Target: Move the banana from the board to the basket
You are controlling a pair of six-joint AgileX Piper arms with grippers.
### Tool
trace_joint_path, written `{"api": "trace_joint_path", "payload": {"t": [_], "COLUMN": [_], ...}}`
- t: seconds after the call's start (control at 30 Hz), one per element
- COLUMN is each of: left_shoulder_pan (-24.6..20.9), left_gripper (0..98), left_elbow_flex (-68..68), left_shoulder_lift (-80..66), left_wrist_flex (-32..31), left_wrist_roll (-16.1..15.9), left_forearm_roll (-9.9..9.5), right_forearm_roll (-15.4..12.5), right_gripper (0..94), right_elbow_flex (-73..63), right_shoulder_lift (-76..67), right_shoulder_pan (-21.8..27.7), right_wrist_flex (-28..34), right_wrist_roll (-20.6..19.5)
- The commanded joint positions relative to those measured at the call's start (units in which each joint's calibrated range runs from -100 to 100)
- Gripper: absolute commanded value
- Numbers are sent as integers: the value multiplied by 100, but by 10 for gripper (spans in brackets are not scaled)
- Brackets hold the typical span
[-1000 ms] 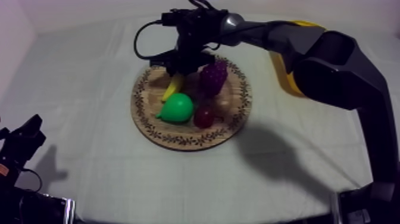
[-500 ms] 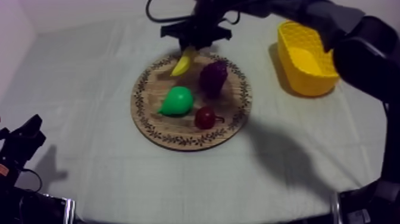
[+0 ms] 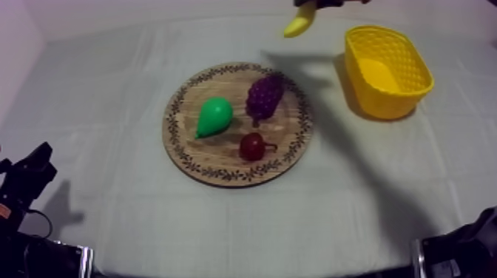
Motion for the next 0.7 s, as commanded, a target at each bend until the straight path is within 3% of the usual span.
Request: {"api": "trace_joint_path", "payload": {"t": [0.0, 0.3, 0.67], "left_shoulder_pan": [1, 1, 1], "left_gripper": [1, 1, 1], "left_elbow_flex": [1, 1, 1], "left_shoulder_lift": [-1, -1, -1], "left_wrist_flex": [0, 0, 0], "left_wrist_roll": [0, 1, 1], "left_forearm_roll": [-2, -2, -2], "right_forearm_roll": [20, 248, 566], "right_gripper": [53, 58, 95], "right_elbow_flex": [486, 1960, 2774], "right_shoulder_lift": [-374, -788, -777], "right_shoulder_pan": [326, 1026, 1329], "right_wrist_flex": [-93, -760, -1281], "right_wrist_roll": [38, 86, -75]}}
